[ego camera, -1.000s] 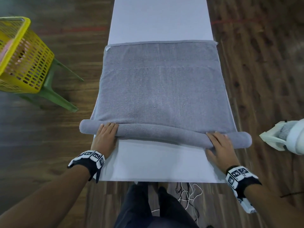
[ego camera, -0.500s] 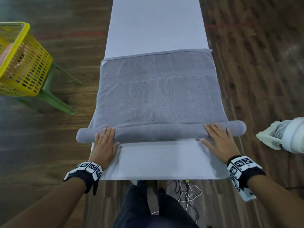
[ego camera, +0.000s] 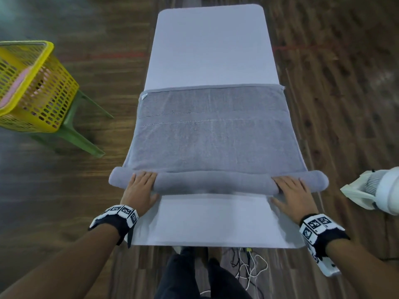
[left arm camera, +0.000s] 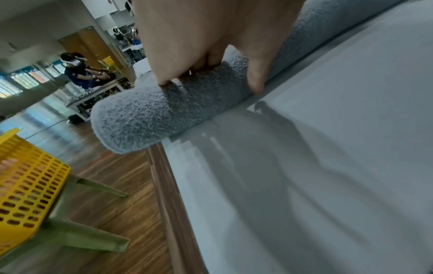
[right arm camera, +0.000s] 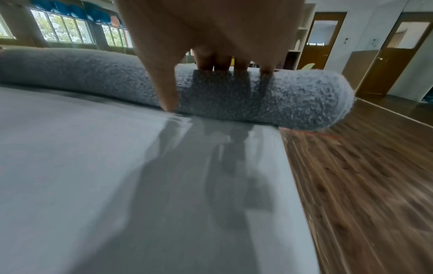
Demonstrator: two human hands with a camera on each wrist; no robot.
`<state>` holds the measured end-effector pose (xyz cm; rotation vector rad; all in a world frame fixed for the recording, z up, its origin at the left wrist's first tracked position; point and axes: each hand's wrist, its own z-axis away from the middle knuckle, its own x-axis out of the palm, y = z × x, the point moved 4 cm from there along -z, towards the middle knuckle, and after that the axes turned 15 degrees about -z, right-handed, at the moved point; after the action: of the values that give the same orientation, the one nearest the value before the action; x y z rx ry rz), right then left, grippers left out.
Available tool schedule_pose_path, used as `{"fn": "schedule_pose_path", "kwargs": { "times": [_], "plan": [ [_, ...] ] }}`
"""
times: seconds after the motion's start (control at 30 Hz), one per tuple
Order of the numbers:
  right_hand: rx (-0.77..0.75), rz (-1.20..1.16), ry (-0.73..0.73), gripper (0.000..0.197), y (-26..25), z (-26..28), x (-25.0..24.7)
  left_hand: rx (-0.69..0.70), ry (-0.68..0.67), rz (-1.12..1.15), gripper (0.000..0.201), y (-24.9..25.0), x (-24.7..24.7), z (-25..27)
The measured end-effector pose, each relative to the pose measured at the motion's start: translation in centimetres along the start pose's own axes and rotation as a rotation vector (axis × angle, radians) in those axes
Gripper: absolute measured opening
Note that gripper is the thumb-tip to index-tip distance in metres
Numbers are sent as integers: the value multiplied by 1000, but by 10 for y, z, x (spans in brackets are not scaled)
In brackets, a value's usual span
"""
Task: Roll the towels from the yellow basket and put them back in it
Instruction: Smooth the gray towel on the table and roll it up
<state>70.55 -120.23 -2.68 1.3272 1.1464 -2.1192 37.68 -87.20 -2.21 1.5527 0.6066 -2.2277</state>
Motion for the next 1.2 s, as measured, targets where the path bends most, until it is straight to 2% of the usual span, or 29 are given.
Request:
{"fn": "schedule_pose_path", "kwargs": {
  "times": [0.1, 0.2, 0.3, 0.4, 0.47, 0.57, 0.6, 0.7, 0.83, 0.87, 0.97, 1.0, 1.07, 1.13, 1.2],
  "plan": [
    [22, 31, -45, 46, 0, 8, 0, 2, 36, -38, 50, 2, -3, 15],
    [16, 1, 37, 52, -4, -5, -13, -40, 92, -20, 53, 5, -9, 13],
    [44, -43, 83, 44, 0, -16, -17, -135, 99, 25, 52, 7, -12, 2],
    [18, -48, 15, 51, 4, -12, -7, -59, 71, -37, 61, 12, -7, 6],
    [13, -28, -26, 44, 8, -9, -7, 13, 84, -78, 54, 11, -11, 11],
    [29, 51, -130, 52, 8, -25, -18, 8, 78, -91, 42, 4, -23, 2],
    [45, 53, -131, 51, 7, -34, -24, -12, 76, -74, 45, 2, -27, -6],
    [57, -6, -18, 48, 2, -51, -33, -96, 62, 0, 52, -2, -27, -24],
    [35, -40, -97, 53, 5, -37, -16, -40, -14, -9, 66, 3, -10, -17],
    [17, -8, -106, 52, 6, -31, -13, -13, -23, -38, 66, 5, -8, -12],
    [21, 70, -182, 51, 2, -27, -17, 21, 18, -108, 40, 7, -11, -4],
    [25, 78, -193, 52, 0, -30, -21, 7, 21, -102, 38, 7, -15, -4],
    [11, 63, -137, 57, -3, -40, -31, -19, 76, -59, 46, 6, -25, -11],
    [24, -11, -20, 56, -1, -46, -37, -68, 108, 6, 48, 4, -30, -17],
    [65, -69, -34, 52, 5, -41, -33, -88, 95, 44, 46, 6, -25, -16]
  ]
}}
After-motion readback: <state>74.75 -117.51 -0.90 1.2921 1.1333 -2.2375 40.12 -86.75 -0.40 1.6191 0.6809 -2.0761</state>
